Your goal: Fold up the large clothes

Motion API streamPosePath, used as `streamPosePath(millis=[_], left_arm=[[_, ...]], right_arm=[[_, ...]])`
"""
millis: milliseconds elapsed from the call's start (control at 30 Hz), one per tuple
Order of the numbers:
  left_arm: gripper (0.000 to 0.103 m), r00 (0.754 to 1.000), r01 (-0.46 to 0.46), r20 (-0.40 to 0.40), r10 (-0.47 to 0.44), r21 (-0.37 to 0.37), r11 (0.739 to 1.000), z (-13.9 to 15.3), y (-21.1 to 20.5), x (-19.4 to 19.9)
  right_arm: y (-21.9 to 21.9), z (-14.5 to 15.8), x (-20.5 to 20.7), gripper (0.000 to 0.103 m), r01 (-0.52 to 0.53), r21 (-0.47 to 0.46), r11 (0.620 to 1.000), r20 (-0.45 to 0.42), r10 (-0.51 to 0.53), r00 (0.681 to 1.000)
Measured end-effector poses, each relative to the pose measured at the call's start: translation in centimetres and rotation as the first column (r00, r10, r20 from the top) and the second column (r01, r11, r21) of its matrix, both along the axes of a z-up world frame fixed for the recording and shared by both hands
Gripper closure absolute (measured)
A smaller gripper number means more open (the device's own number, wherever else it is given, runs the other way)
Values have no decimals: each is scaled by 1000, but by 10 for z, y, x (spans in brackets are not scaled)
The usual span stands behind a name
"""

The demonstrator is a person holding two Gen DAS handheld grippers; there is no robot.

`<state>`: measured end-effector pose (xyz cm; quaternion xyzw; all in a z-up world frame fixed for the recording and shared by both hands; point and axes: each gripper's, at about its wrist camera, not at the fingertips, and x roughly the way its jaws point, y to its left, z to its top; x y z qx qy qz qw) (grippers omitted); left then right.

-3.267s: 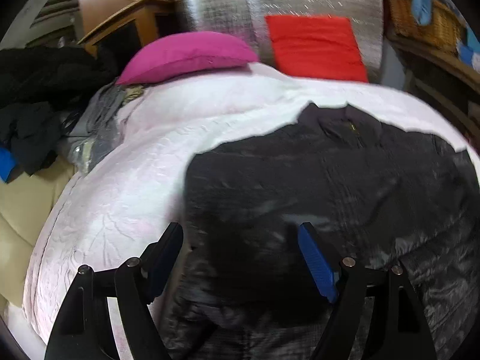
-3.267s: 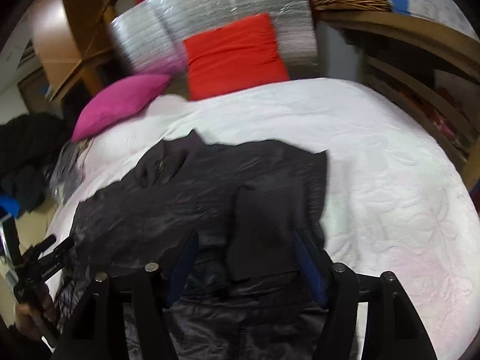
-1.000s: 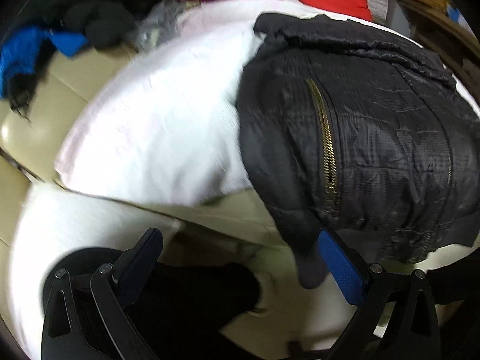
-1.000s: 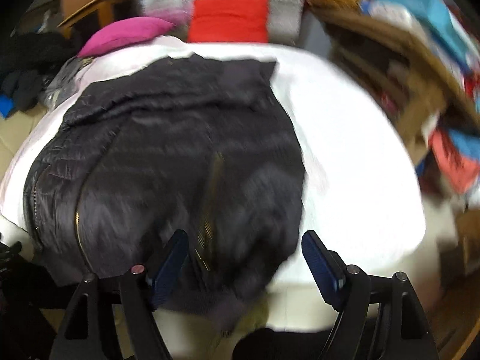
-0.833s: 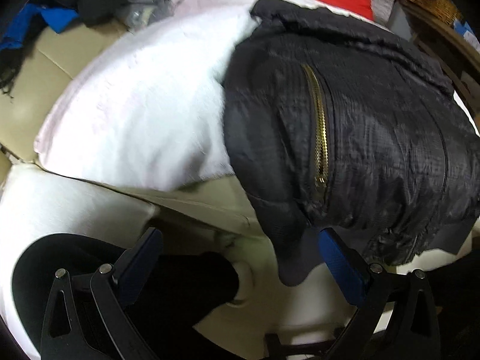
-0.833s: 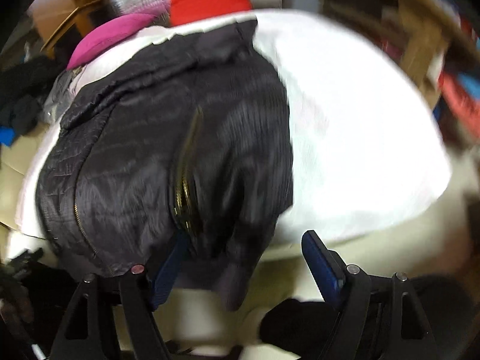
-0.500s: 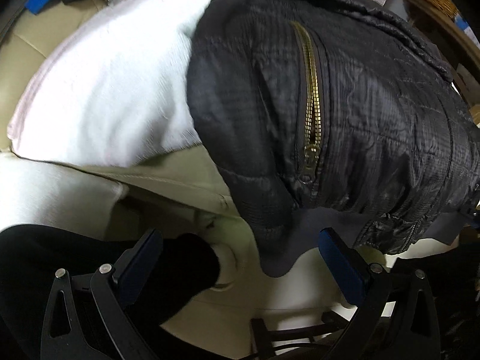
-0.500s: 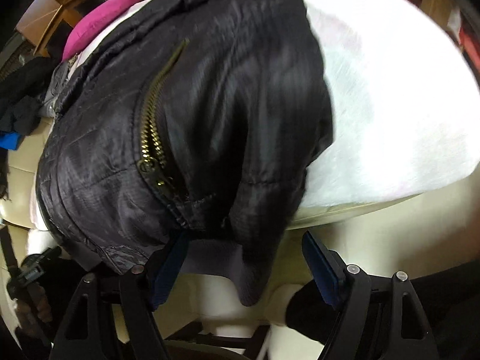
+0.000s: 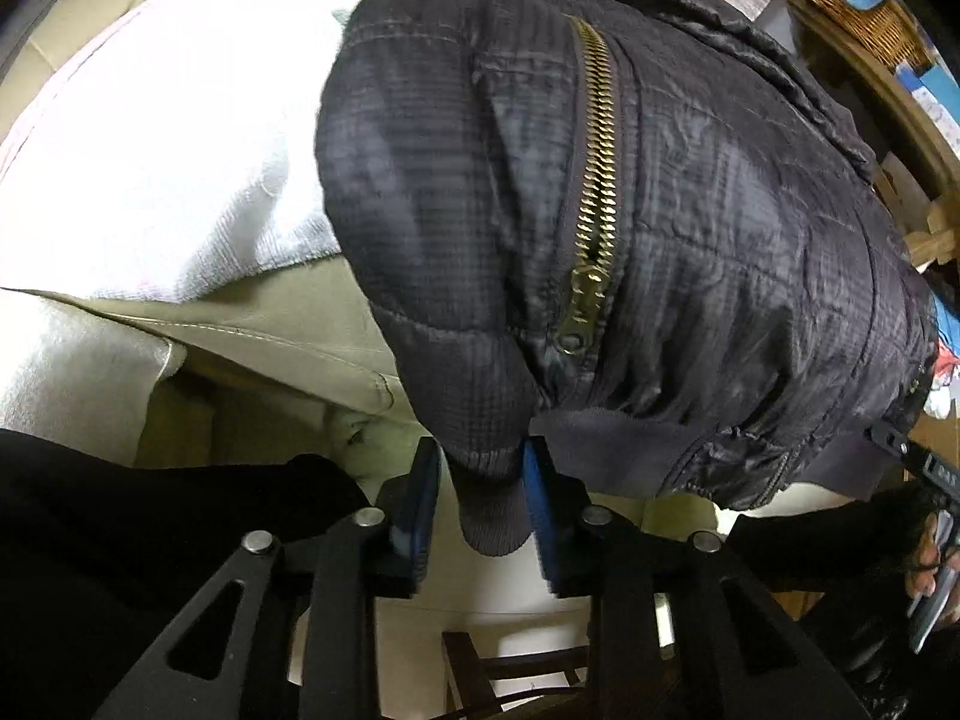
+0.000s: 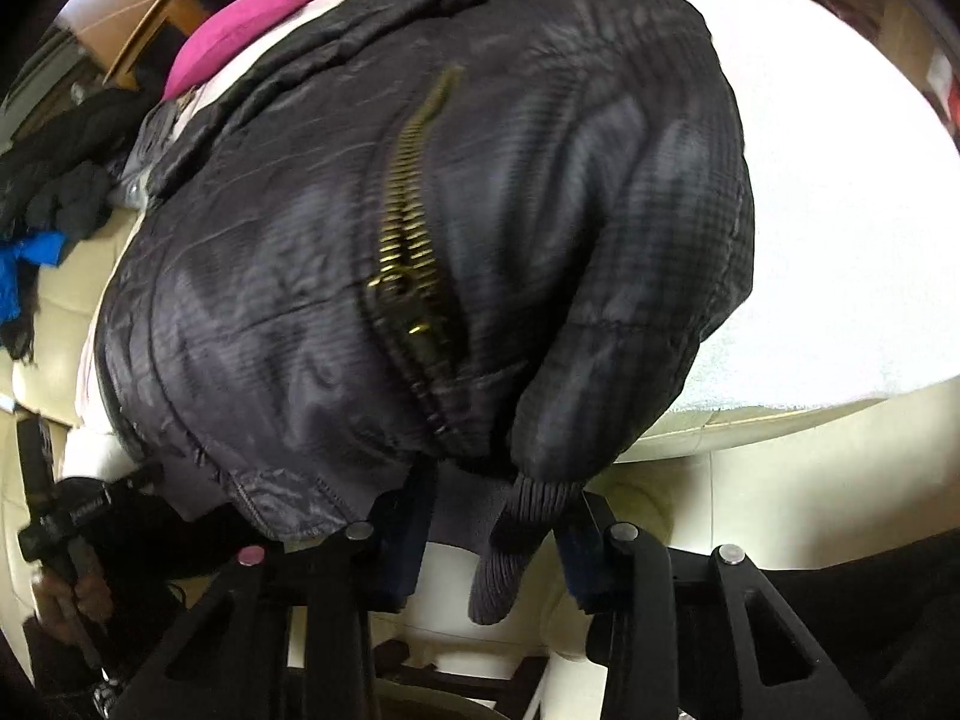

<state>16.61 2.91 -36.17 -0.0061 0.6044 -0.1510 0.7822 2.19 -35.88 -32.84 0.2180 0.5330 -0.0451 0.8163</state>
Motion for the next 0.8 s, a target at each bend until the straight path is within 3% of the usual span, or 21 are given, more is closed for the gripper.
streamPosePath(millis=[67,133,233,333,467,567,600,667,733,800], left_arm=[[26,999,-29,-14,30,20,999,-2,4,0],[25,999,-53,-11,53,12,999,-2,9,1],[24,997,-60,-46,60,3,998,-13,12,6],[24,995,-60,-83,60,8,998,-29,3,10],[26,997,-5,-78,2,-42,999,-37,-8,7],[56,998,33,-55,-37,-62,998,-35,-10,4],[69,999,23,-43,-25,-55,998,-35,-7,3],[87,999,1,-45,-5,-78,997,-31,-2,4],[93,999,-9,-49,4,-116,993,-29,6,2],[94,999,18,-29,-20,-93,996,-21,7,-2]], right_arm=[[6,1,-3,63,-13,6,1000,-1,13,1000],[7,-4,-1,61,0,14,1000,-36,0,999],[5,-12,1,33,36,57,998,-73,-32,997],[9,-16,6,28,43,54,998,-71,-39,997],[8,-28,15,26,9,24,1000,-84,-7,996],[10,-33,10,37,-5,31,999,-64,7,998],[9,-36,8,55,-5,35,999,-60,7,998],[18,-38,13,71,-19,5,1000,-60,20,998],[23,-32,9,86,-39,-19,999,-57,38,998],[32,-22,5,88,-64,-50,997,-56,61,997]])
